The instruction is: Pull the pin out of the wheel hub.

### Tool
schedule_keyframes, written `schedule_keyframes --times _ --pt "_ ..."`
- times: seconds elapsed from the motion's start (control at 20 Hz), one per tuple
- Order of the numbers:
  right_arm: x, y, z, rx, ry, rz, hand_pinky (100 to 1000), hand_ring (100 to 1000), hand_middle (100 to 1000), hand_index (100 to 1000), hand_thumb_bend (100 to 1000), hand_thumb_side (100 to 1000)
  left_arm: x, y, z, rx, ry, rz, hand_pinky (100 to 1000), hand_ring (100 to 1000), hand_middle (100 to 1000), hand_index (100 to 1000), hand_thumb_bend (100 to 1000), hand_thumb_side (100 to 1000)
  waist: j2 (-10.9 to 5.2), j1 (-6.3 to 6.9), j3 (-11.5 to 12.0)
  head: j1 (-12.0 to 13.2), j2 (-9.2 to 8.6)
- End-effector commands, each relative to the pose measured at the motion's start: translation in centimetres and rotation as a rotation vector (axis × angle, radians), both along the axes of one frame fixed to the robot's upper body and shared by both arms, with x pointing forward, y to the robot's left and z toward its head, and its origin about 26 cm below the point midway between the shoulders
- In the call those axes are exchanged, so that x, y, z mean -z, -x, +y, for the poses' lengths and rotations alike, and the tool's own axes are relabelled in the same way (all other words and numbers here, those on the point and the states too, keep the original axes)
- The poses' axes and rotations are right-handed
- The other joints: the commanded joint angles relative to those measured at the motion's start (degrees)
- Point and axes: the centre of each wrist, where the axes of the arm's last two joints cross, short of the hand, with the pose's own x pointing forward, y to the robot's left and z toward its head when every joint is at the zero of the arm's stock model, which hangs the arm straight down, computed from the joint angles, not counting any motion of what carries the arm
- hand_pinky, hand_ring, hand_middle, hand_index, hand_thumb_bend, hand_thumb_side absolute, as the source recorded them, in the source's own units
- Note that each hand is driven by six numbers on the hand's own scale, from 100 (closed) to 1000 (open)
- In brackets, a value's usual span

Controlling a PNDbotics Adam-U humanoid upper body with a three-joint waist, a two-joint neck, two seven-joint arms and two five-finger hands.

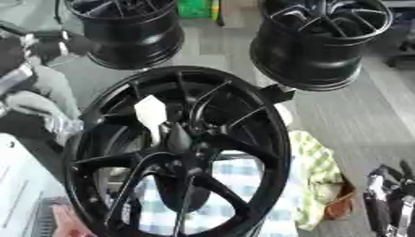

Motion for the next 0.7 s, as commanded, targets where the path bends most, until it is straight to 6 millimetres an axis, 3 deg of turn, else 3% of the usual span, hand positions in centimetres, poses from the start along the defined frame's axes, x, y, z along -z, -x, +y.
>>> schedule_keyframes --times 0.05,0.3,0.7 --pt "-0.4 -0.3 0.1 -0.011 -0.003 -0.015 633 639 732 950 100 595 -2.0 0.5 -0.9 0.002 -0.239 -0.014 920 864 845 929 415 176 -0.5 0.24 -0.1 0.5 0.28" --pt "-0.3 -0.4 0.3 -0.021 -0.006 -0.015 633 639 732 949 100 598 -0.7 -1.0 -2.0 0.026 -0.388 0.042 929 872 842 923 373 111 -0.46 0.34 -0.3 0.5 0.28" --pt "-0.2 -0.4 0.5 -0.029 -0.011 -0.014 633 639 733 949 100 598 2.3 -3.2 -2.6 0.097 -0.387 0.146 910 852 829 907 286 100 -0.4 0.06 -0.7 0.4 0.28"
